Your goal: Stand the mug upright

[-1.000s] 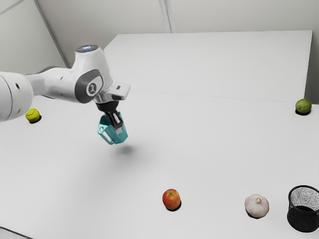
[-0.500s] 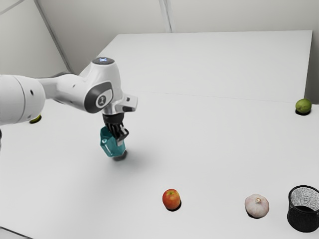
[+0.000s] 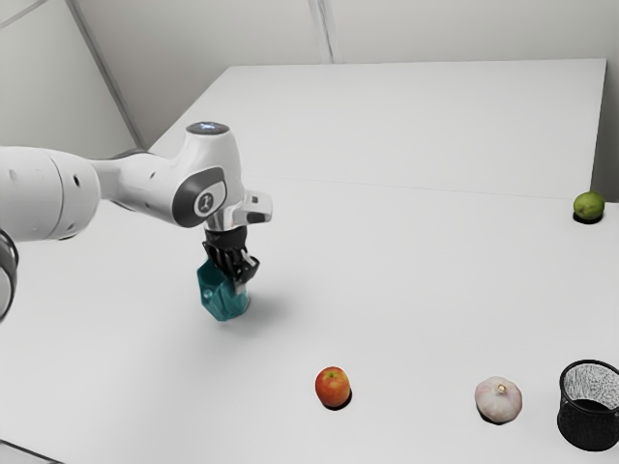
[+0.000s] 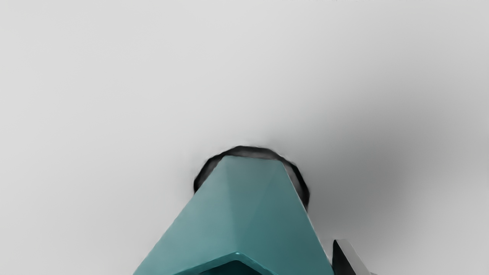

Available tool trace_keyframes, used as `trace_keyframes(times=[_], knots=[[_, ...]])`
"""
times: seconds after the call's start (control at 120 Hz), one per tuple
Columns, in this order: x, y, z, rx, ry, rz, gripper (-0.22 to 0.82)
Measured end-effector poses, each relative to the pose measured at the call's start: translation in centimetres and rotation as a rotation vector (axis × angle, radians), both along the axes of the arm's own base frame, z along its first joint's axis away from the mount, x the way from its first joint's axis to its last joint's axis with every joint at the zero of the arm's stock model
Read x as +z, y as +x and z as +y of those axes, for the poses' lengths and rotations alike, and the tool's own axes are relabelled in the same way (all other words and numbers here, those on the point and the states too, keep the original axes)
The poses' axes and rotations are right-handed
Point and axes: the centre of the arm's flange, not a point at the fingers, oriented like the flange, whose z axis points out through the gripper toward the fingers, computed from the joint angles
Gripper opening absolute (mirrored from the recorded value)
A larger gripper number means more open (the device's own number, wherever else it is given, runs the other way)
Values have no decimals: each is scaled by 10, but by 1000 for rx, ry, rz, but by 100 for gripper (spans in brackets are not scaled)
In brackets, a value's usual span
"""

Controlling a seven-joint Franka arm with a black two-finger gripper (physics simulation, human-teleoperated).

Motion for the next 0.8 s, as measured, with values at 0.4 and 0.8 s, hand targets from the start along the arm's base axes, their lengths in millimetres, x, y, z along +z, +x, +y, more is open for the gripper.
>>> trace_keyframes(times=[0.4, 0.8], knots=[[81, 1, -1, 56, -39, -139, 51], [266, 44, -3, 21, -108, -289, 59]])
